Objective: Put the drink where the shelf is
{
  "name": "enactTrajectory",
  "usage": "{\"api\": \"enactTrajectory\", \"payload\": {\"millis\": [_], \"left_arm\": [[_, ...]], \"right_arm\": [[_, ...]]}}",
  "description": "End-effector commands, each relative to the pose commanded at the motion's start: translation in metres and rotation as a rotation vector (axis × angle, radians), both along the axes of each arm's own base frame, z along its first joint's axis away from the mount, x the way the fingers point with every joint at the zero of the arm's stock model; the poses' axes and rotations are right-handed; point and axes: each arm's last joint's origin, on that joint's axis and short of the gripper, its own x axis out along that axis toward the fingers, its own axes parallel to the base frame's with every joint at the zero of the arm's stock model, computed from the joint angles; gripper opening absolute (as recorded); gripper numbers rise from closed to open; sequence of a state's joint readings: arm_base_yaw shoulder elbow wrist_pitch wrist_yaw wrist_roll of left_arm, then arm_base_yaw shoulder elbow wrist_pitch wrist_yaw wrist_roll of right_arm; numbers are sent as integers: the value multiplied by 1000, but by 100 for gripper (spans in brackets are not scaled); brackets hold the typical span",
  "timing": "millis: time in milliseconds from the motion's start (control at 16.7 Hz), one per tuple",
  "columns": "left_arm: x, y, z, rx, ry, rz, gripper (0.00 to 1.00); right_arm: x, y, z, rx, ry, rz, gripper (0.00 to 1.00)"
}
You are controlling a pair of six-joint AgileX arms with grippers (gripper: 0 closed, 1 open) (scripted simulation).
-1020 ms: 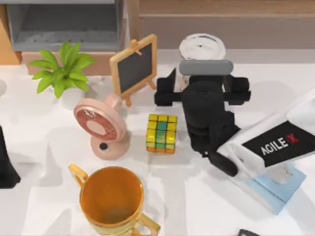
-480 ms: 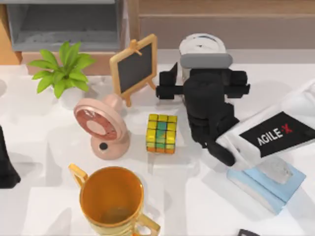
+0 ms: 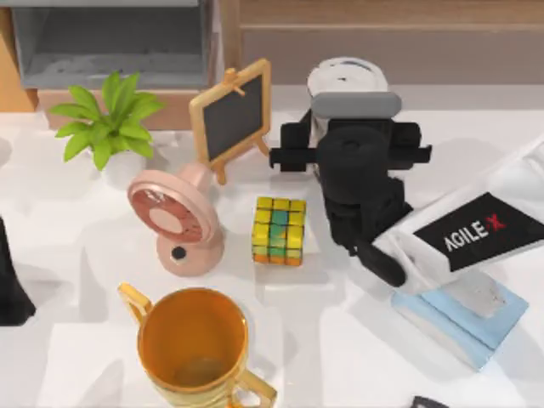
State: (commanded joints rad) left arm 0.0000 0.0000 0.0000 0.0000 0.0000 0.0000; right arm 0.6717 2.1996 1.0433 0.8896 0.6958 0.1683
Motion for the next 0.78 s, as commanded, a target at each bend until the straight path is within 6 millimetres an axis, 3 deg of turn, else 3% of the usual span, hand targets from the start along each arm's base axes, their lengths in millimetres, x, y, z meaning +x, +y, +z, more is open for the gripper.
{"api": "enactTrajectory", "payload": {"millis": [180,240,780], "left_arm": [[0,0,0,0,0,0,100],[0,0,0,0,0,0,100],[0,0,0,0,0,0,100]], "right_arm": [[0,0,0,0,0,0,2],[0,0,0,0,0,0,0],[-1,1,2,2,-1,2,0]]}}
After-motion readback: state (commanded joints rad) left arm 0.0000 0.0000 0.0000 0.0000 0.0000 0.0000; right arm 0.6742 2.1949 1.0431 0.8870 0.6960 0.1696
